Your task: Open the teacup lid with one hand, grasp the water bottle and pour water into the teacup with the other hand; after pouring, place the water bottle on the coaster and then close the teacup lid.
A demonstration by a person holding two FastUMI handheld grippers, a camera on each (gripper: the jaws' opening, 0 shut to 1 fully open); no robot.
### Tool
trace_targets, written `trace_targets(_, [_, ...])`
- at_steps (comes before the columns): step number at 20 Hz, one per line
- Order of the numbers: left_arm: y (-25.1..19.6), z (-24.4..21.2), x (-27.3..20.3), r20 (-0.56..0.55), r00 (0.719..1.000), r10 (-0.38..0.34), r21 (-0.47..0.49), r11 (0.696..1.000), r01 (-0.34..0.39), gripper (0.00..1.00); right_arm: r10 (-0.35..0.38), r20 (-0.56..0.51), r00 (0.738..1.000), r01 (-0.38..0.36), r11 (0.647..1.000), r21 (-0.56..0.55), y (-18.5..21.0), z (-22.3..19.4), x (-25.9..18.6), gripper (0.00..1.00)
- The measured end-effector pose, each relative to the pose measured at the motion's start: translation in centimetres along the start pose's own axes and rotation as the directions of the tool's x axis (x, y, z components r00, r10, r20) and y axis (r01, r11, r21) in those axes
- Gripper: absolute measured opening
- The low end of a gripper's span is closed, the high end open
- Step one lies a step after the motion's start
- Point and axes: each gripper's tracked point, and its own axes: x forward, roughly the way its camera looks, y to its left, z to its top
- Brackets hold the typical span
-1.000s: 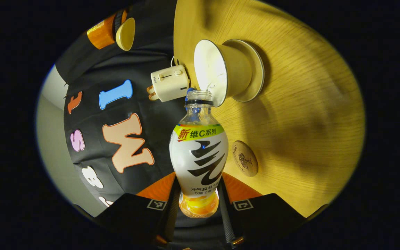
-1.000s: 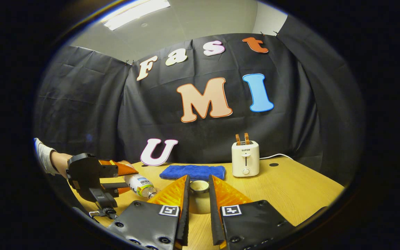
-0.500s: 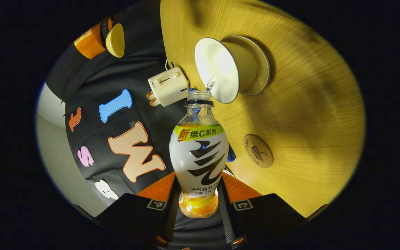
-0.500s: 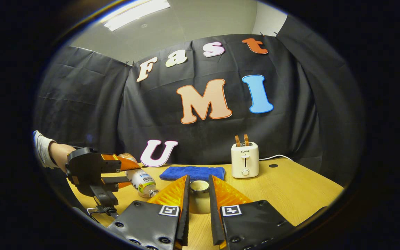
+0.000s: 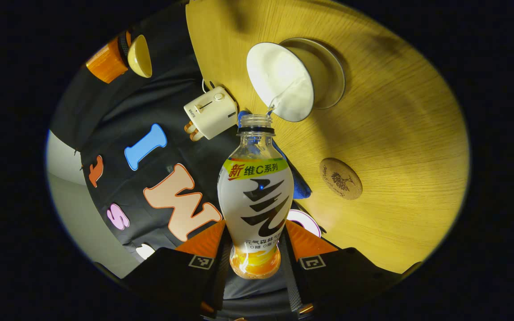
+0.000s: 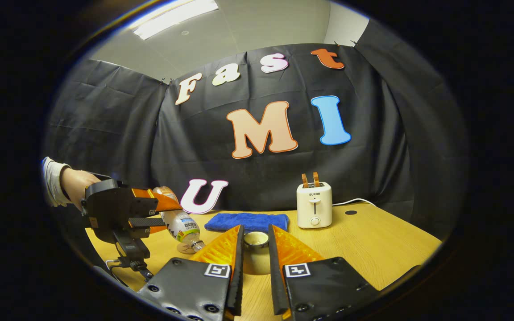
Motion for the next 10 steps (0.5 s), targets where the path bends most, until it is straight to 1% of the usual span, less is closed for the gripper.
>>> trace_targets(5, [-0.1, -0.08, 0.09, -0.004, 1.0, 0.002, 0.001, 1.0, -0.002, 0.55, 0.0, -0.002, 1.0, 0.0, 1.0, 0.005, -0.04, -0.04, 0.12, 0.31])
trace_targets(10, [-0.27, -0.09, 0.35, 0.005, 1.0, -0.017, -0.004, 1.0, 0.017, 0.54, 0.002, -0.003, 1.0, -0.002, 1.0, 0.005, 0.05, -0.15, 0.14, 0.31])
